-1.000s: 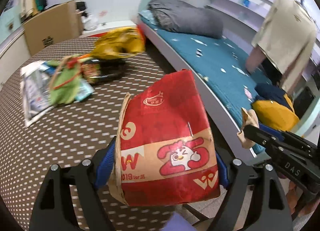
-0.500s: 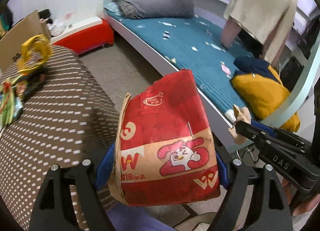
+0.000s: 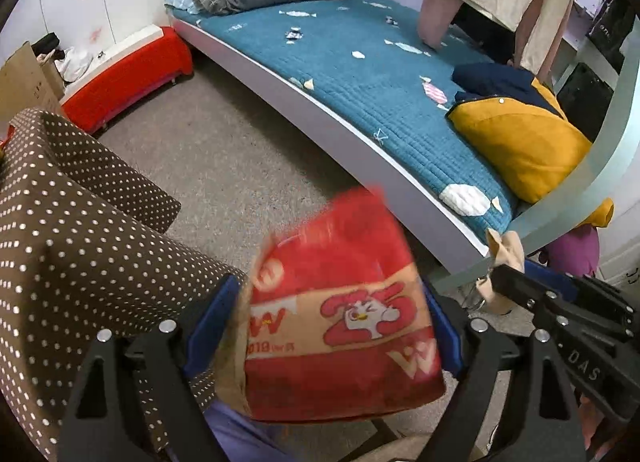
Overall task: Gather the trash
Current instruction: 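Open both grippers to drop the red bag and beige cloth into the bucket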
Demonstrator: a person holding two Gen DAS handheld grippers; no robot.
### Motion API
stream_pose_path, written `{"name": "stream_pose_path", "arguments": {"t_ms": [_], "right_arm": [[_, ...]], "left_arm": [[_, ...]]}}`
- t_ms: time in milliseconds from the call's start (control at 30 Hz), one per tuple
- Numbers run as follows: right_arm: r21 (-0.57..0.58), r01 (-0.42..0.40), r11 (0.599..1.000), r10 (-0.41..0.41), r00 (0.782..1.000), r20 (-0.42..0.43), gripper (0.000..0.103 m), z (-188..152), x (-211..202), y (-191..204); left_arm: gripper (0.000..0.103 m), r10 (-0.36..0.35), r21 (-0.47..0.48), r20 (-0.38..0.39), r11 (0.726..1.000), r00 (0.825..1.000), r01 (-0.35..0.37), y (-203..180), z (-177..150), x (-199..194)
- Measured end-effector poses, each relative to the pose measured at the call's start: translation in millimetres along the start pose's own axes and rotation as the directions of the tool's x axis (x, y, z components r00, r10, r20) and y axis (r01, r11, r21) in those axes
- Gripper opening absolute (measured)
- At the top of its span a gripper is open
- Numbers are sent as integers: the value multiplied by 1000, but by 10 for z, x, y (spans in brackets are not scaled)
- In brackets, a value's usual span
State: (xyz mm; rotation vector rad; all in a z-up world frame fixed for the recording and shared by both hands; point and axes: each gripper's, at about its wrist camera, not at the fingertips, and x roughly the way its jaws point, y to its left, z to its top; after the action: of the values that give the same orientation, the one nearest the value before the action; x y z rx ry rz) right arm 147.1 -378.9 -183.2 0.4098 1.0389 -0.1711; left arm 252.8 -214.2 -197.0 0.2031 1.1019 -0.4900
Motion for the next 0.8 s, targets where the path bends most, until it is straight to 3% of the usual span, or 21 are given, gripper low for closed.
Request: {"name": "stream_pose_path", "arguments": {"t_ms": [267,533,567,633,700,800], "right_arm": [[-8,-2,1000,1,1000,-30,29,-12,146,57],[-102,-52,993,46,997,-58,30,121,353,526],[-116,-58,992,53,997,-49,32,155,344,595],[-129,-52,990,50,999,-18,70,211,303,686],[-138,-6,990,12,999,39,71,251,246,718],[-131,-14,991,18,999,33,71,272,246,677]], "left_arm": [[84,29,-46,-19,998,999,-30,245,-57,34],[84,72,-120,-4,990,997,-72,694,-137,-139],[84,43,-120,-1,992,999,-43,710,-139,-169],[84,24,-125,3,992,1000,-24,723,-140,-212],[84,31,-123,13,992,999,-29,707,-140,-239],[84,42,-118,16,992,999,-40,688,-134,-248]]}}
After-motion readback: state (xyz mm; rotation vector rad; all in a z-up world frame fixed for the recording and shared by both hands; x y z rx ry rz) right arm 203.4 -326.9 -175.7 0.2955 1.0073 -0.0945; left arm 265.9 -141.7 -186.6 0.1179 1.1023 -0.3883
